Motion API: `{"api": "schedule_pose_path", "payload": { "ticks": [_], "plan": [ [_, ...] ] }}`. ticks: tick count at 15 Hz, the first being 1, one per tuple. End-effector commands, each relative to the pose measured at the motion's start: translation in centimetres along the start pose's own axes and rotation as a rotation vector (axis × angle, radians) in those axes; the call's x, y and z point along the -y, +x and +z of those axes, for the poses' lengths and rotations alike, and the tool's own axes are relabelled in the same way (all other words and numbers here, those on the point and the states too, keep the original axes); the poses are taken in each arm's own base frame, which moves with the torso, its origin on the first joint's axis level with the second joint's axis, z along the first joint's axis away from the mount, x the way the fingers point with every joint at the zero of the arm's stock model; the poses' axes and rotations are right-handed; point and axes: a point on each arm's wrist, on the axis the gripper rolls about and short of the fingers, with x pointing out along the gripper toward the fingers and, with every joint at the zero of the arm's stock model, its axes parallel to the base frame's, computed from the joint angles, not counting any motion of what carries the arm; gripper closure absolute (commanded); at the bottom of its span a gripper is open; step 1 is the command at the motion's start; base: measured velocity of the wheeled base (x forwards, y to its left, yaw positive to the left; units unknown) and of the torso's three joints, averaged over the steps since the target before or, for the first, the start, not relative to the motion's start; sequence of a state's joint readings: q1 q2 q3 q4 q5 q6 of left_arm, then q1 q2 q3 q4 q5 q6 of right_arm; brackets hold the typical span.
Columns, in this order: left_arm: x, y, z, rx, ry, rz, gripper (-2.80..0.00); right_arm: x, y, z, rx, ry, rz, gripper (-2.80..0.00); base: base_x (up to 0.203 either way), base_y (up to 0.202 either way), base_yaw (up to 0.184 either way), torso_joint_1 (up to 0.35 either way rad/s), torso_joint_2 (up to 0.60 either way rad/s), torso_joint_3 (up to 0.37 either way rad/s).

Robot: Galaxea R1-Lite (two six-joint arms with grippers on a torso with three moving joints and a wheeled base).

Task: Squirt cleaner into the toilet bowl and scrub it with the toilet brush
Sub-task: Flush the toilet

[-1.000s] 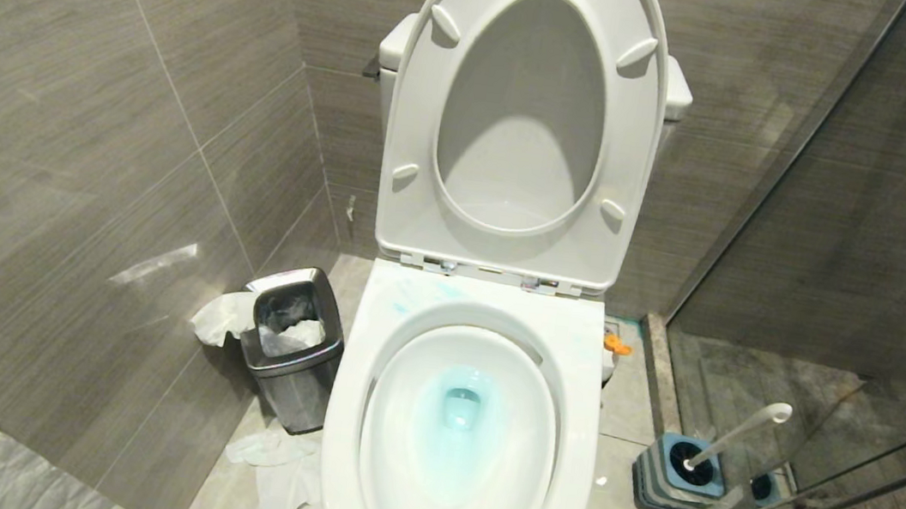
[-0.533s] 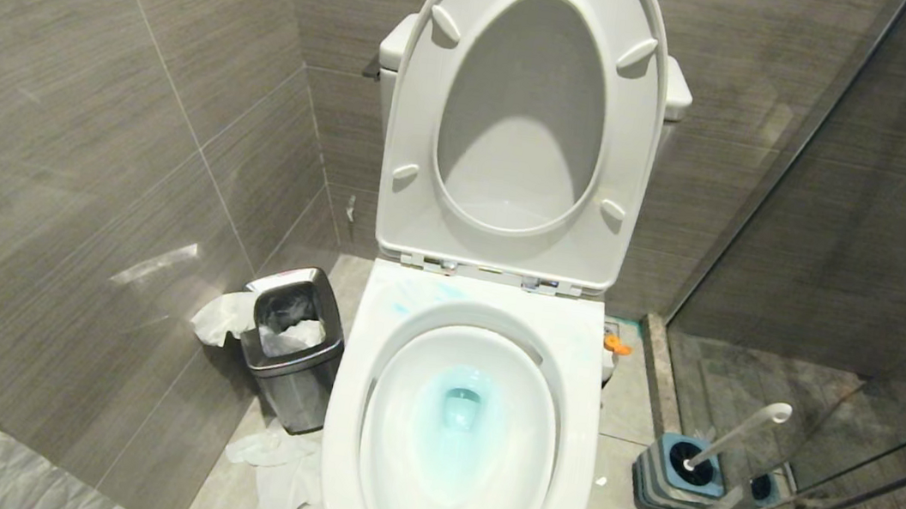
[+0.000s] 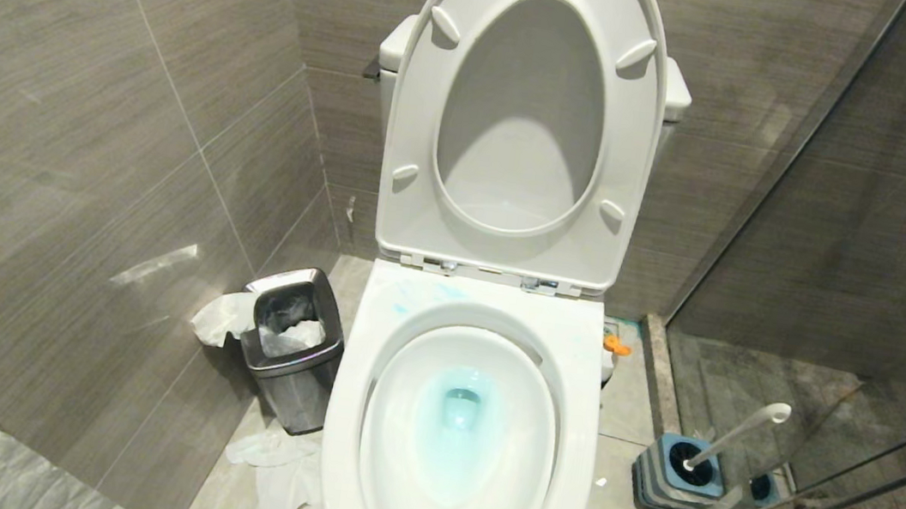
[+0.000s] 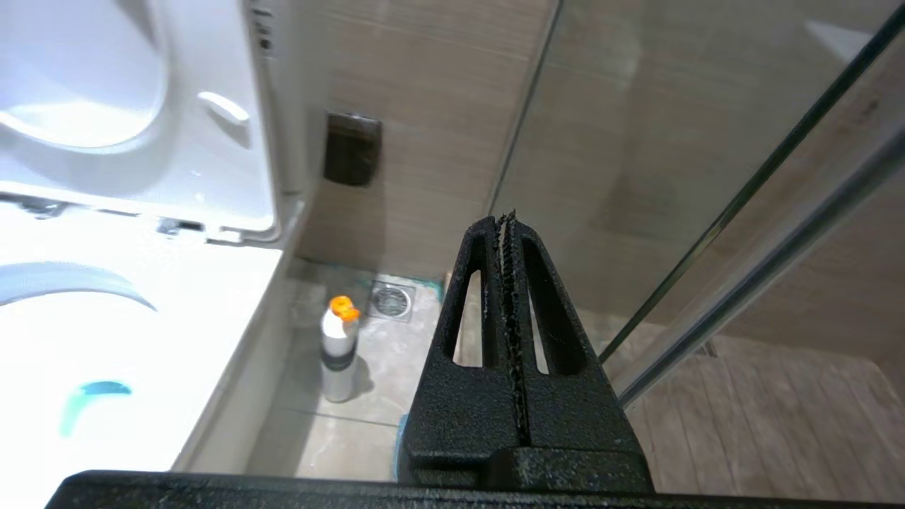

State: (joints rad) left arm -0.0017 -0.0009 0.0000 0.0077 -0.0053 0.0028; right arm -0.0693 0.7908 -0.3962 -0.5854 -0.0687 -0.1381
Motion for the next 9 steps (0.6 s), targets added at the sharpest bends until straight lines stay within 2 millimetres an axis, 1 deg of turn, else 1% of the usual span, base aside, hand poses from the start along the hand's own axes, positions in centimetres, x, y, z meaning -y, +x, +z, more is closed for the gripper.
{"api": "schedule_pose_path", "payload": {
  "ticks": [1, 5, 9],
  "plan": [
    [0.0, 0.0, -0.1, -0.004, 0.0, 0.0, 0.0, 0.2, -2.8, 0.4, 0.057, 0.006, 0.005, 0.0, 0.0, 0.0, 0.0, 0.0, 0.0, 0.0],
    [0.0, 0.0, 0.0, -0.002, 0.0, 0.001, 0.0, 0.3, -6.9, -1.0, 0.059, 0.023, 0.013, 0.0, 0.0, 0.0, 0.0, 0.0, 0.0, 0.0],
    [0.0, 0.0, 0.0, -0.002, 0.0, -0.001, 0.0, 0.6, -10.0, -1.9, 0.134, 0.043, 0.047, 0.0, 0.0, 0.0, 0.0, 0.0, 0.0, 0.0]
  ]
}}
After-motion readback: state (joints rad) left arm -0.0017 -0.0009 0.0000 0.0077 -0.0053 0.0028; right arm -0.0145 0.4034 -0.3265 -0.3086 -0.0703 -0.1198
